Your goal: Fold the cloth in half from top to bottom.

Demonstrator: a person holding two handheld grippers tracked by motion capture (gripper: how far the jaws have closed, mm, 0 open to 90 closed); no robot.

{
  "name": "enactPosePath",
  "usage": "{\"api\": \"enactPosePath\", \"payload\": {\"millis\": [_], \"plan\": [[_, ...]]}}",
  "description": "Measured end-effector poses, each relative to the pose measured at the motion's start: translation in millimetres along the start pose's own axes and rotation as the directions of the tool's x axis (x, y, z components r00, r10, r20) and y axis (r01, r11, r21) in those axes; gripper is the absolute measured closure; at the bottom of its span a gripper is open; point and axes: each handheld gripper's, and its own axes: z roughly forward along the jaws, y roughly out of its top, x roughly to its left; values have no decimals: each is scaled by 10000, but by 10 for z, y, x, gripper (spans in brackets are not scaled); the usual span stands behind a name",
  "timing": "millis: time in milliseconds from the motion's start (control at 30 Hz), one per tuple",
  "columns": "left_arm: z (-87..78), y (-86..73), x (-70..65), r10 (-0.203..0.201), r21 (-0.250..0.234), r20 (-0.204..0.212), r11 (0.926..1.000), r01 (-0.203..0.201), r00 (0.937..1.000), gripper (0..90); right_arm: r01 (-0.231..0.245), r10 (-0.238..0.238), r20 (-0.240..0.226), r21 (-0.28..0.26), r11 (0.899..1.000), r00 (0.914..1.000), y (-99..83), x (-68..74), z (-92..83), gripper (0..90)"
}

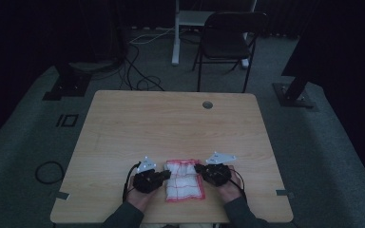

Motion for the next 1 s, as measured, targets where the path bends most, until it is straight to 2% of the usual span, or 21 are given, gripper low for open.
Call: {"api": "enactPosePath", "payload": {"millis": [167, 400, 567, 800, 1000], "plan": [[-38, -118, -22, -148, 332, -85, 9993, 151, 9999, 856, -30, 37, -154, 434, 9991, 9999, -104, 46, -11, 839], [-19, -222, -100, 467, 792, -576, 9960, -420, 9973, 794, 39, -24, -141, 1087, 9941, 9999, -217, 101, 7, 717], [18, -185, -103, 788, 998, -880, 9926, -699, 9930, 792, 295, -307, 84, 1198, 9924, 9995, -221, 130, 27, 685], [109, -54, 22, 820, 1030, -1395, 9924, -679, 9868, 782, 545, -624, 684, 1128, 9921, 9957, -160, 127, 130, 685], [197, 70, 153, 785, 1026, -1670, 9928, -618, 9828, 771, 373, -495, 1192, 1024, 9940, 9916, -43, 46, 274, 690]]}}
